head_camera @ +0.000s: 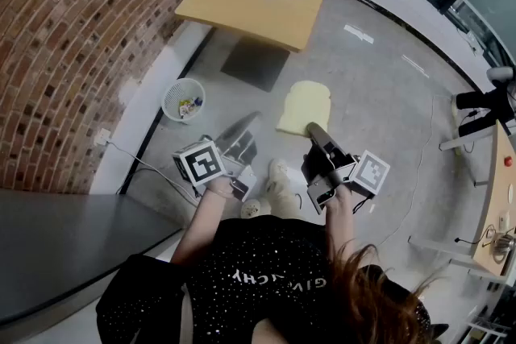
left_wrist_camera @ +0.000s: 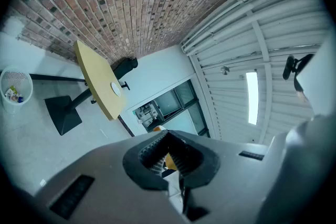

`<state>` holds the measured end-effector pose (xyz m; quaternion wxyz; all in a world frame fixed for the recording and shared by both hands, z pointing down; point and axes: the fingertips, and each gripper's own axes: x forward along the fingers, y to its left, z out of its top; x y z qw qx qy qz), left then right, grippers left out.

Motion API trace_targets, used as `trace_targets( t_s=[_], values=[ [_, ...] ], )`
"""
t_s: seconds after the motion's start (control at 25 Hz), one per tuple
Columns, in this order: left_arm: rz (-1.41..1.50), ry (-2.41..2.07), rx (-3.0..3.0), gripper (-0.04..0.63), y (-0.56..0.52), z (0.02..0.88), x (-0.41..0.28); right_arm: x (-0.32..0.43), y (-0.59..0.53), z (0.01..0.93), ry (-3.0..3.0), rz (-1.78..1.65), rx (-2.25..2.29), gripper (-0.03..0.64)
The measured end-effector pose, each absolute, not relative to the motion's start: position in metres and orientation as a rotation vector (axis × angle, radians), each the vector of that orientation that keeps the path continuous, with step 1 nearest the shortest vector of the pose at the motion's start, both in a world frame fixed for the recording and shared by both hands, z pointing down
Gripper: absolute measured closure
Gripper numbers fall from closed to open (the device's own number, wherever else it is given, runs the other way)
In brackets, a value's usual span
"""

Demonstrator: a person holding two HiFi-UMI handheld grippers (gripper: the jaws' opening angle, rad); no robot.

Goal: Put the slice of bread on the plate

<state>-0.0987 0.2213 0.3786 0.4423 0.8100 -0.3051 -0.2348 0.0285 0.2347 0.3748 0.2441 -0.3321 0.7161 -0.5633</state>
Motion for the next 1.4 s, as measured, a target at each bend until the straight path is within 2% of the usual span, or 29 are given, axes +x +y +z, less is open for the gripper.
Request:
trace_targets(
  t_s=[0.84,1.4],
  values=[
    [-0.599,-0.871,2.041,0.586,0.033,0.366,-0.019,0.103,0.041,0.360,2.042,-1.523,-0.783,0.522],
    [-0.602,-1.001,2.022,0.586,-0.016,0.380,-0.020,0.104,-0.023,0.376,2.129,-1.576,-0.728,0.522]
  ],
)
